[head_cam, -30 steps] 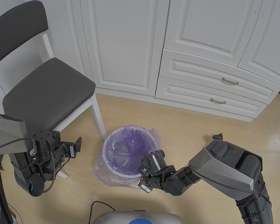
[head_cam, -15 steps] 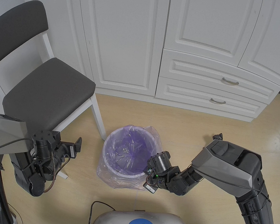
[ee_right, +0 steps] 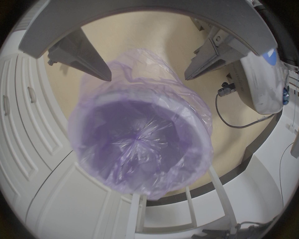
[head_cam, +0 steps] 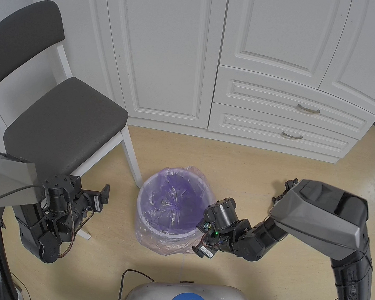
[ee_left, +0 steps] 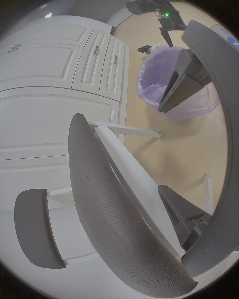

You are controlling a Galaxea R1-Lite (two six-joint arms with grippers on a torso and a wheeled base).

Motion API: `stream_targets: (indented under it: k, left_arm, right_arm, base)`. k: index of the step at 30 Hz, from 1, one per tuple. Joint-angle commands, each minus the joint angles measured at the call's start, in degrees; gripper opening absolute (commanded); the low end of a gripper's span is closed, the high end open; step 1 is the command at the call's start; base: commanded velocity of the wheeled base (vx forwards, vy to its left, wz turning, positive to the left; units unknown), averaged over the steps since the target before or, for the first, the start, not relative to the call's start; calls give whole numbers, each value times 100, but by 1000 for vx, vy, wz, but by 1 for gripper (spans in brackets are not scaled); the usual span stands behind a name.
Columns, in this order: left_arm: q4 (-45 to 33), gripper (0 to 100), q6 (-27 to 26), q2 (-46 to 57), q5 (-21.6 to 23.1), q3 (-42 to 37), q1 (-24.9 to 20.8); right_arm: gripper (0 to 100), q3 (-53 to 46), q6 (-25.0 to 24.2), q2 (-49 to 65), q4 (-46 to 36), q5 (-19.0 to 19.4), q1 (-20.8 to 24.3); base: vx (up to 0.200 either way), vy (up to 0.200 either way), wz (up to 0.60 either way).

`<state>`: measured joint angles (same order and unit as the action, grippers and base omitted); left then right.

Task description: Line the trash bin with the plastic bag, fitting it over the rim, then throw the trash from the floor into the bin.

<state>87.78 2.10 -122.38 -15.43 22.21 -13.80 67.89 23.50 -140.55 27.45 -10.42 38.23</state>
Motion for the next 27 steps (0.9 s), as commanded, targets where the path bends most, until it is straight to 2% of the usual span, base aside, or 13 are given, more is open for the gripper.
stream_targets:
  k: [1, 6, 10, 13, 19, 24, 27]
  left_arm:
    - [2, 100, 1, 56, -4, -24, 9]
    - [2, 100, 1, 144, 5, -50, -9]
    - [2, 100, 1, 223, 5, -59, -9]
    - [2, 100, 1, 320, 32, -85, -9]
    - [2, 100, 10, 347, 58, -173, -44]
    - [2, 100, 1, 276, 49, -217, -88]
    - [2, 100, 19, 206, 49, -244, -167]
  right_arm:
    - [100, -768, 14, 1073, -21, 5, 53]
    - [100, -1349, 14, 1829, -21, 5, -35]
    - [100, -1102, -21, 1952, 14, -48, -105]
    - [100, -654, -48, 1873, 6, -109, -114]
    - [100, 137, -162, 1196, 41, -540, -114]
    - [100, 1025, -760, 493, 41, -680, -123]
    - [100, 1297, -865, 317, 94, -680, -35]
  base:
    - [0, 0, 0]
    - [0, 0, 0]
    - [0, 0, 0]
    - [0, 0, 0]
    - [0, 0, 0]
    - [0, 0, 0]
    - [0, 0, 0]
